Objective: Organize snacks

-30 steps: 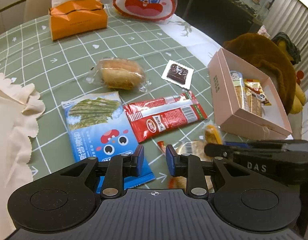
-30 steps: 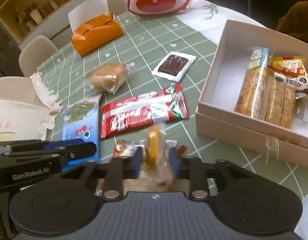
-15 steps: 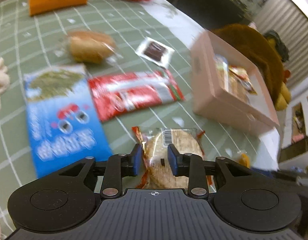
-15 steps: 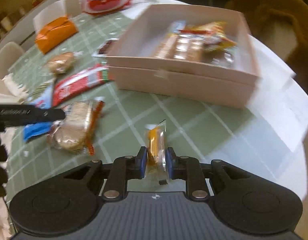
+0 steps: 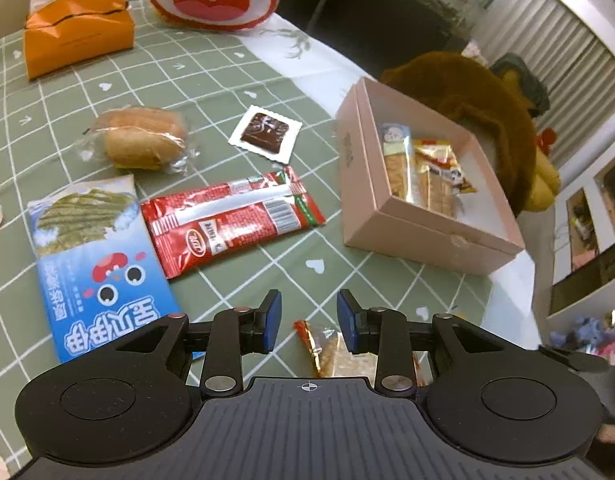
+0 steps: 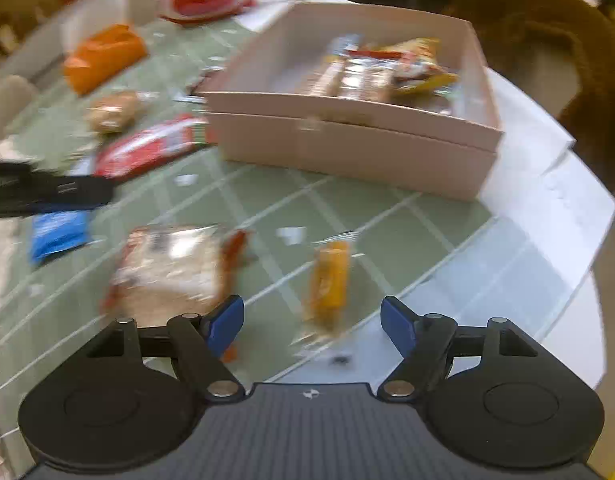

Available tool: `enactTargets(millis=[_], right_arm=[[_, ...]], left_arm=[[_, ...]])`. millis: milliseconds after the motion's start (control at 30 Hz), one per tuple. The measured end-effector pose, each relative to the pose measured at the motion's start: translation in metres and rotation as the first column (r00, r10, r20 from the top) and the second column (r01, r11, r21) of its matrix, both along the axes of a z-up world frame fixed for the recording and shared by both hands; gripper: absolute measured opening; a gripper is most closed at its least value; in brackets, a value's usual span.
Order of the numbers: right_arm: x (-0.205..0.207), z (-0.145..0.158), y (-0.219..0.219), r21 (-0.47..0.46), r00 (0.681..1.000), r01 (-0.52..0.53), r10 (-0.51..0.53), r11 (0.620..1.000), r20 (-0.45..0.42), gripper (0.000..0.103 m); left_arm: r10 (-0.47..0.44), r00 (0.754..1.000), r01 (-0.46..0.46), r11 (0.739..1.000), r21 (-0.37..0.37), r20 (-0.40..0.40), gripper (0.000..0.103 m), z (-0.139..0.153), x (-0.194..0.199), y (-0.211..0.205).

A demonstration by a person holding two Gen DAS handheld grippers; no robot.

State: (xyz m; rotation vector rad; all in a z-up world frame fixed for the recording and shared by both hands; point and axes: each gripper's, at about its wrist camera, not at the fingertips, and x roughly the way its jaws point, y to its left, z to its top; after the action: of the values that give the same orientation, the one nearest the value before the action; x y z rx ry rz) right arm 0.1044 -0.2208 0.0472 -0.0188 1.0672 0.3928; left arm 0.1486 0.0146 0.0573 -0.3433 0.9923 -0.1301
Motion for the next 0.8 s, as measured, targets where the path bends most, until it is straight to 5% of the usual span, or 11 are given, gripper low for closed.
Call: enactTargets(millis=[133,267,600,800], right_arm=[[-0.014,0.001,0.012,0.049,0.994,-0.101,0.103,0.994,-0.042,0.077],[-0.016,-0.005,0.030,0.002,0.990,-0.134,0.134,0.991,-0.045,0.077],[0.011,0.000,0.021,-0.147,0.995,-0.001,0.015,0.989,0.094,0.079],[0.008,0.011,0.000,-0.100,0.996,0.003,0.006,0.995,0.094,0.079]], left_arm=[[-0.042,0.999,0.042,0.999,0.013,-0.028,0.035,-0.012,0.006,-0.011],[-0.076,0.996,0.077,0.997,0.011,-0.044,0.034,-0.022,0.010,-0.021],[-0.183,0.978,0.171,0.979,-0.114,-0.098,0.030,-0.023,-0.024,-0.030],[-0.124,0.991,0.120,0.990,-0.068,-0.051,0.030,-0.014,-0.035,-0.022]])
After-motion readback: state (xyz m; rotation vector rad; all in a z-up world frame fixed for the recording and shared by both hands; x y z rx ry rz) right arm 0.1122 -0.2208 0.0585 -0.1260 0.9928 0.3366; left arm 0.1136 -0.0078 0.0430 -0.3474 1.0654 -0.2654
